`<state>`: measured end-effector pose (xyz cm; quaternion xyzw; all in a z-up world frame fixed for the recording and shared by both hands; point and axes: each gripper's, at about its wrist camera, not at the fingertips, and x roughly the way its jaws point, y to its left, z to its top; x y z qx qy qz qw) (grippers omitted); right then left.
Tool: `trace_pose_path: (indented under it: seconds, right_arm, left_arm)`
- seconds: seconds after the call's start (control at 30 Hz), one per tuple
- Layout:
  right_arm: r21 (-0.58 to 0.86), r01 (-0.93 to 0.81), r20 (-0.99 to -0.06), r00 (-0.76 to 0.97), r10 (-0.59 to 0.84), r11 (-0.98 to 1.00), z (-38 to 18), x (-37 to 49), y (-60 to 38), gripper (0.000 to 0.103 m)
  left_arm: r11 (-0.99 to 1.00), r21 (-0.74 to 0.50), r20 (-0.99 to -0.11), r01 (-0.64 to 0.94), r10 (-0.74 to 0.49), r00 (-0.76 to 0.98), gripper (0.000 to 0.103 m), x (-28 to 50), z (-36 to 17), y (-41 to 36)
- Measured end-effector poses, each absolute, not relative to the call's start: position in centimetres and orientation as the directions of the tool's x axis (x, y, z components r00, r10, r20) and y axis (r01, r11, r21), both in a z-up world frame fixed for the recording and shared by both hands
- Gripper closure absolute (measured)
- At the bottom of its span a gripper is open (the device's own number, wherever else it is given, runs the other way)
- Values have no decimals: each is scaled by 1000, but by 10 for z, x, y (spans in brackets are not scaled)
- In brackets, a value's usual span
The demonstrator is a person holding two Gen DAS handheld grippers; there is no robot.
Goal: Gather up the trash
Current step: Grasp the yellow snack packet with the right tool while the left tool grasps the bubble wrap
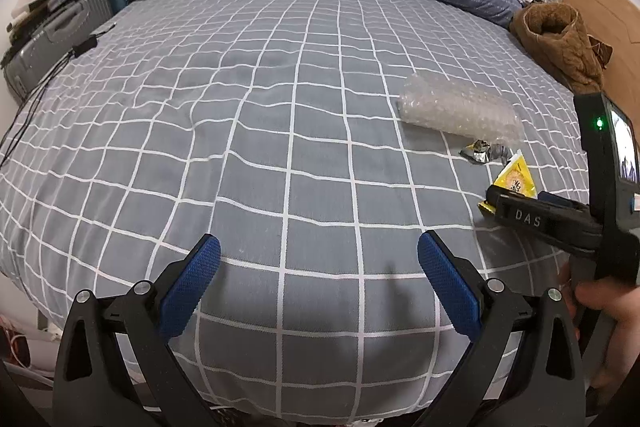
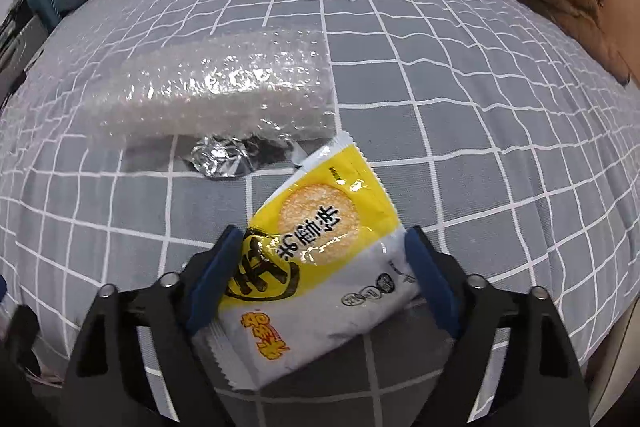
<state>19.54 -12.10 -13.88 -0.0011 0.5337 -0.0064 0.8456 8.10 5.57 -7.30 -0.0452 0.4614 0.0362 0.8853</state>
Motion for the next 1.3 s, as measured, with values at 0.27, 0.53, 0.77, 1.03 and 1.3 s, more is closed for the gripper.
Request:
trace_pose_path:
  seconds: [0.27,0.53,0.77,1.03,1.3]
  right_arm:
    - [-13,-19,-895,447,-3,1000,-134,183,-127,58]
    - [19,-25,-876,481,29,999,-120,165,-146,73]
    - [30,-19,-863,504,35,999,-103,146,-170,82]
    - [21,-6,-833,553,21,1000,-76,139,-209,83]
    - [7,-10,-808,590,12,1000,-63,157,-229,83]
  left_arm:
    - [994,-53,-819,-100,15,573,6,83,-71,51]
    - [995,-51,-807,-84,9,590,6,89,-61,38]
    - [997,-61,-799,-44,-22,601,6,111,-55,11]
    - [995,-94,-793,24,-89,602,6,158,-54,-28]
    - [991,-127,-841,51,-134,525,10,226,-85,-49]
